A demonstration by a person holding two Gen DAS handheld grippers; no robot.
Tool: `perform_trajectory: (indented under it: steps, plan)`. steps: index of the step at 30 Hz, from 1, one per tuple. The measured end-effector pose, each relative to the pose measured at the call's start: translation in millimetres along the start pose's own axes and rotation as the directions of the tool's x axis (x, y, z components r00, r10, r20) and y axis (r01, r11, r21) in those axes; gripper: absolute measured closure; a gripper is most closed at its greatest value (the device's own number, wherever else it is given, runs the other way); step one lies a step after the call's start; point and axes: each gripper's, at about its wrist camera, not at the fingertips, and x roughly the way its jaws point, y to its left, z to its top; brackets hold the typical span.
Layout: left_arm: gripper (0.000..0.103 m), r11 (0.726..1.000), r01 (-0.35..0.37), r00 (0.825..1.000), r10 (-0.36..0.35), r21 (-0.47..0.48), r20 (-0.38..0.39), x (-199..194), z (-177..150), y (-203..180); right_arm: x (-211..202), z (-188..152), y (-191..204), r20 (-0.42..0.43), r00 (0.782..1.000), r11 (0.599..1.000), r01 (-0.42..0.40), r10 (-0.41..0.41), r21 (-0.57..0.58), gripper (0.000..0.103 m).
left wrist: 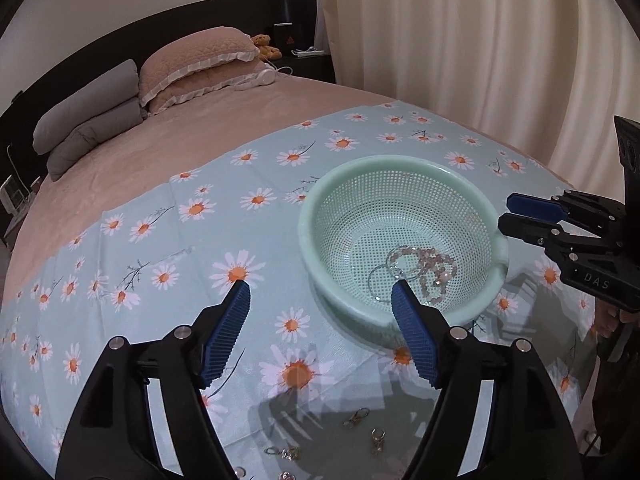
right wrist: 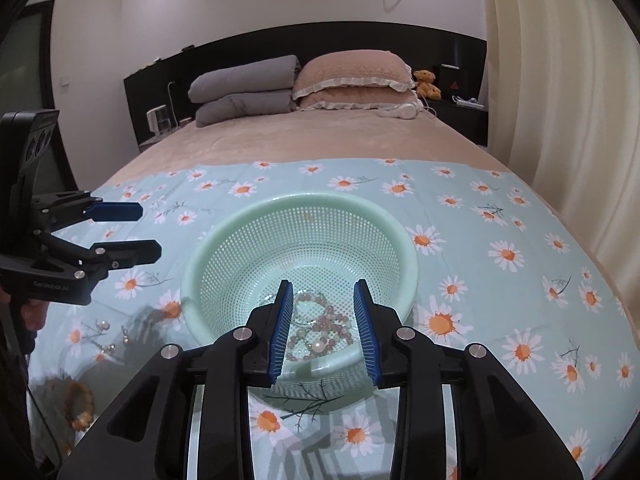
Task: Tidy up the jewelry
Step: 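Carry pearl earring and hoop over basket and open both grippers, then grasp pearl earring with left gripper while right gripper grasps silver charm earring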
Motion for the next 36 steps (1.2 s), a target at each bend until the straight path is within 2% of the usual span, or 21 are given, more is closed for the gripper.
perform_trajectory:
  steps: [7, 14, 23, 31, 36]
  plan:
    - [0.03, 0.991, -0.116, 0.99, 0.109, -0.072, -0.087, -19, -62, 45, -11, -26, 41, -0.028, 0.996, 0.994, -0.088, 0.086, -0.06, 0.072]
    - [0.03, 0.982, -0.145, 0.981, 0.126, -0.123, -0.148, -20, -108, 66, -10, -40, 92, -0.072, 0.982, 0.971, -0.183, 0.174, -0.153, 0.072]
    - [0.03, 0.978, -0.115, 0.978, 0.081, -0.176, -0.191, -2, -139, 74, 22, -50, 133, -0.164, 0.96, 0.944, -0.257, 0.226, -0.206, 0.072]
    - [0.03, 0.975, -0.102, 0.979, 0.063, -0.199, -0.193, 9, -143, 78, 47, -53, 145, -0.211, 0.95, 0.939, -0.275, 0.231, -0.209, 0.072]
    - [0.035, 0.976, -0.093, 0.98, 0.055, -0.197, -0.192, 12, -144, 77, 58, -57, 150, -0.229, 0.947, 0.94, -0.272, 0.224, -0.205, 0.072]
